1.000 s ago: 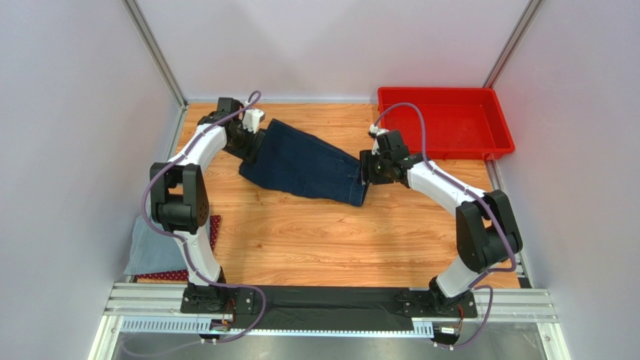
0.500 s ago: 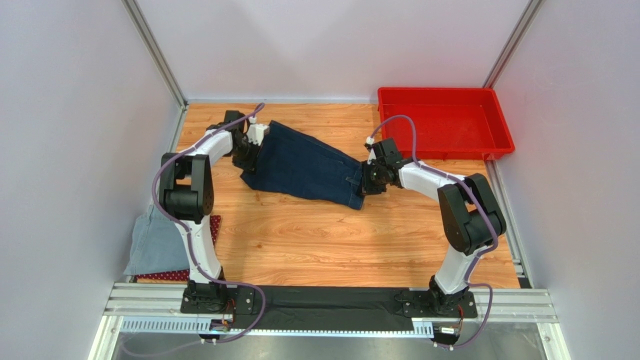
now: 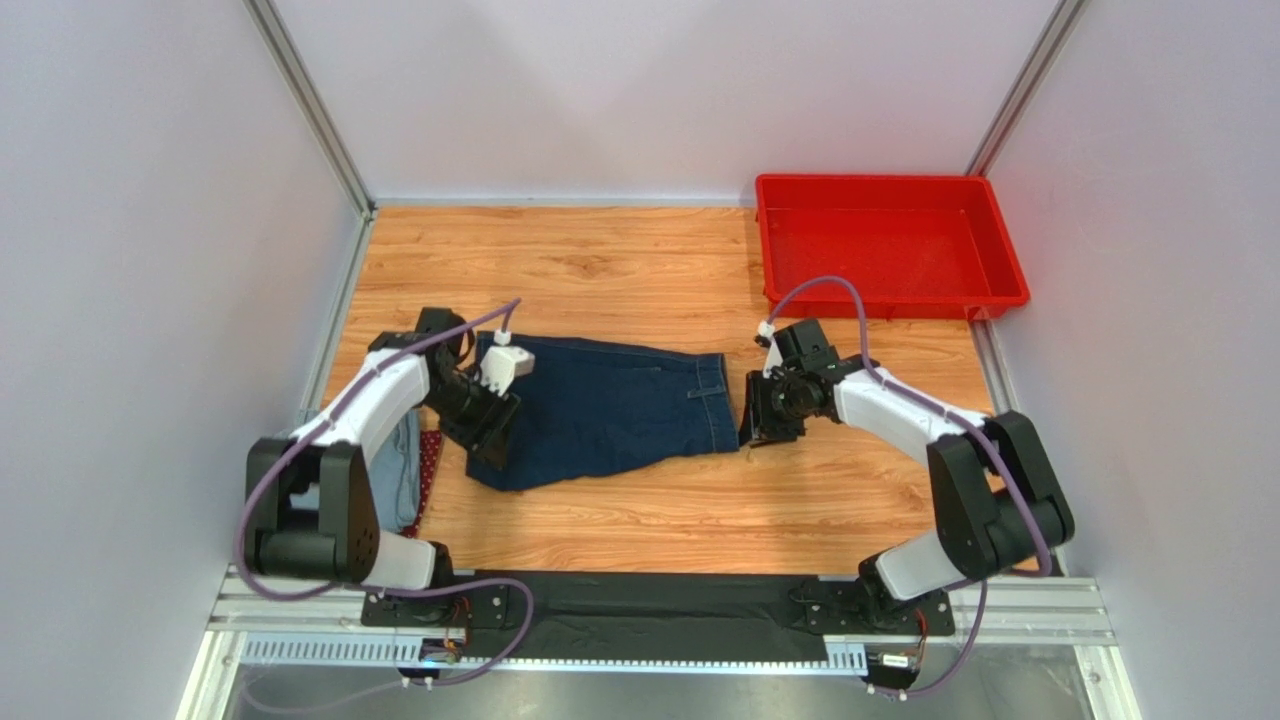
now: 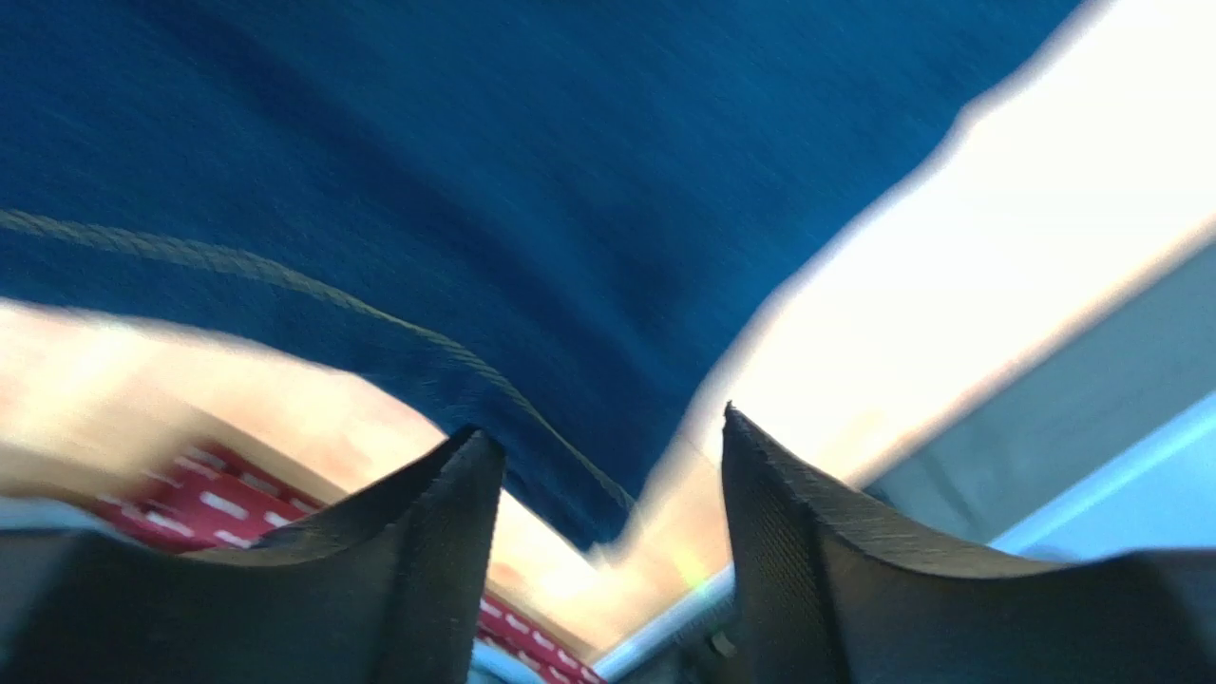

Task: Fold and stack the skirts
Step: Fold the skirt at the center of the board.

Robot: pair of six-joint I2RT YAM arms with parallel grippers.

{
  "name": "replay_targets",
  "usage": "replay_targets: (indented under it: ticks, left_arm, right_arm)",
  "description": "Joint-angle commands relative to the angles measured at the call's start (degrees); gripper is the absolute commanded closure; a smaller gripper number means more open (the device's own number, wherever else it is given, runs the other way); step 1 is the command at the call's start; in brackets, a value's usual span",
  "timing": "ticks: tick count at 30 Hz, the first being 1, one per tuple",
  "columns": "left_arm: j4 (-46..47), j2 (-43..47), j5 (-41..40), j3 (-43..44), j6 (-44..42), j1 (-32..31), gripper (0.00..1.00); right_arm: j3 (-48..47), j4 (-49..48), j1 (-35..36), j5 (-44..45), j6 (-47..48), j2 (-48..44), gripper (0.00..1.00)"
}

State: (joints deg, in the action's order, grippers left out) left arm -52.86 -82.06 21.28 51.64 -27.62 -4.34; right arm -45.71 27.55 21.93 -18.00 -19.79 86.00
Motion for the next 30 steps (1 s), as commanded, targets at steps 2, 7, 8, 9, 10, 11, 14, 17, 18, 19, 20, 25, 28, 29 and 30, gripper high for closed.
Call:
replay_targets:
  ticks: [2, 7, 8, 9, 10, 11, 14, 17, 18, 19, 20, 25, 28, 29, 30]
  left_arm:
    - [-6.21, 8.05, 4.65, -1.28, -4.91, 0.47, 0.25]
    - [5.29, 7.28, -0.79, 5.13, 5.08, 3.89, 0.22]
    - [7.05, 6.05, -1.41, 6.01, 7.12, 3.99, 0.22]
    - [8.55, 2.73, -1.94, 7.67, 8.70, 5.38, 0.23]
    - [10.65, 0.78, -2.64, 8.56, 10.02, 6.44, 0.25]
    - [11.20, -1.24, -2.73, 9.53, 12.04, 6.71, 0.28]
    - [12.34, -10.10, -3.44, 13.04, 12.76, 6.89, 0.33]
    - [12.52, -15.04, -4.22, 15.94, 12.94, 6.89, 0.35]
    - [12.26, -15.84, -5.79, 16.91, 13.46, 7.15, 0.36]
    - [12.26, -16.46, -5.90, 17.09, 13.47, 7.15, 0.36]
    - [12.34, -17.07, -5.64, 17.01, 13.38, 7.41, 0.38]
    - [13.66, -17.08, -1.42, 16.04, 13.11, 7.59, 0.61]
    - [13.92, -16.90, 1.30, 16.39, 13.11, 7.68, 0.72]
    - [14.19, -16.73, 1.66, 16.39, 13.11, 7.59, 0.75]
    - [14.80, -16.55, 2.18, 16.39, 13.03, 7.68, 0.79]
  right_arm:
    - [-1.74, 1.80, -0.48, 1.38, 0.01, -5.92, 0.67]
    - [-11.82, 2.33, -0.93, 3.67, 3.09, -1.29, 0.60]
    - [-13.16, 2.25, -0.93, 3.50, 3.53, -0.23, 0.58]
    - [-14.48, 2.07, -0.93, 3.76, 3.71, 1.00, 0.55]
    - [-16.32, 1.29, -1.01, 3.67, 3.79, 2.15, 0.54]
    - [-17.12, 0.76, -1.28, 3.32, 3.80, 4.59, 0.53]
    - [-19.84, -0.39, -1.54, 0.95, 3.36, 9.69, 0.51]
    - [-22.13, -1.18, -1.54, 0.51, 2.66, 12.87, 0.51]
    - [-22.75, -1.10, -1.54, 0.51, 2.48, 14.53, 0.51]
    - [-23.01, -1.18, -1.54, 0.51, 2.48, 14.99, 0.51]
    - [-23.19, -1.36, -1.54, 0.51, 2.56, 15.34, 0.51]
    - [-23.37, -2.76, -1.46, -2.90, 1.60, 17.97, 0.52]
    - [-22.84, -3.38, -1.54, -3.54, -0.16, 18.33, 0.59]
    - [-22.67, -3.73, -1.54, -3.27, -0.42, 18.16, 0.63]
    - [-22.32, -4.34, -1.63, -3.27, -0.86, 17.81, 0.68]
